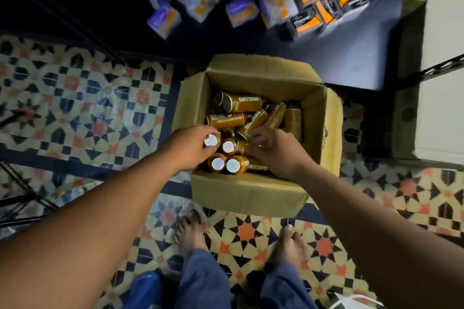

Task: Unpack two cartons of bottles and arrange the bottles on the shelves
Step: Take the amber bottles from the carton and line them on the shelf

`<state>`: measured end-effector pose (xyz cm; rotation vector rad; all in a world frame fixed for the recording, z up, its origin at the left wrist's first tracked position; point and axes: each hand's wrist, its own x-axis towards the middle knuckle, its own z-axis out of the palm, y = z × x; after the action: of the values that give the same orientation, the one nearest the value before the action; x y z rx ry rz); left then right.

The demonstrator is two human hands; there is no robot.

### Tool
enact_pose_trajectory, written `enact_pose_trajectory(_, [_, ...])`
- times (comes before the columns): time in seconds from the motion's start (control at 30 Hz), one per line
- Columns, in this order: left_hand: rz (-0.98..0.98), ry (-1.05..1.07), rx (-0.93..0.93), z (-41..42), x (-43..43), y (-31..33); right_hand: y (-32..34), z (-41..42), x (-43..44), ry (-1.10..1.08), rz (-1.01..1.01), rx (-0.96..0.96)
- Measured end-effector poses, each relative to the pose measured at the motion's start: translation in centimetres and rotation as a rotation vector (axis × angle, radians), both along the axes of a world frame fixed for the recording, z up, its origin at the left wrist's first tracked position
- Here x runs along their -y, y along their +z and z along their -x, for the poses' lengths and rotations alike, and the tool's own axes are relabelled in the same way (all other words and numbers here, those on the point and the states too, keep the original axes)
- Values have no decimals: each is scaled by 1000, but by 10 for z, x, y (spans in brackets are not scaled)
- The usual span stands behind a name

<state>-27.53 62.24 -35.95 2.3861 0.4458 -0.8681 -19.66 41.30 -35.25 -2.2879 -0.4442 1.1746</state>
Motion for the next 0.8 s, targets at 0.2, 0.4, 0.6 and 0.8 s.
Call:
enact_pose_trajectory(0.2, [-239,-293,221,12,-12,-61,-89,24,-26,0,-35,60])
enact_pose_trajectory(0.4, [-289,-418,355,17,-18,-94,-141,20,-35,14,-95,25])
enact_pose_trajectory(0.6, [-288,-243,603,20,-12,-100,-170,20,-32,-76,-186,-34])
enact_pose_trajectory(0.8, [-296,-252,489,18,-9,-103,-180,15,-29,-1,-243,-22])
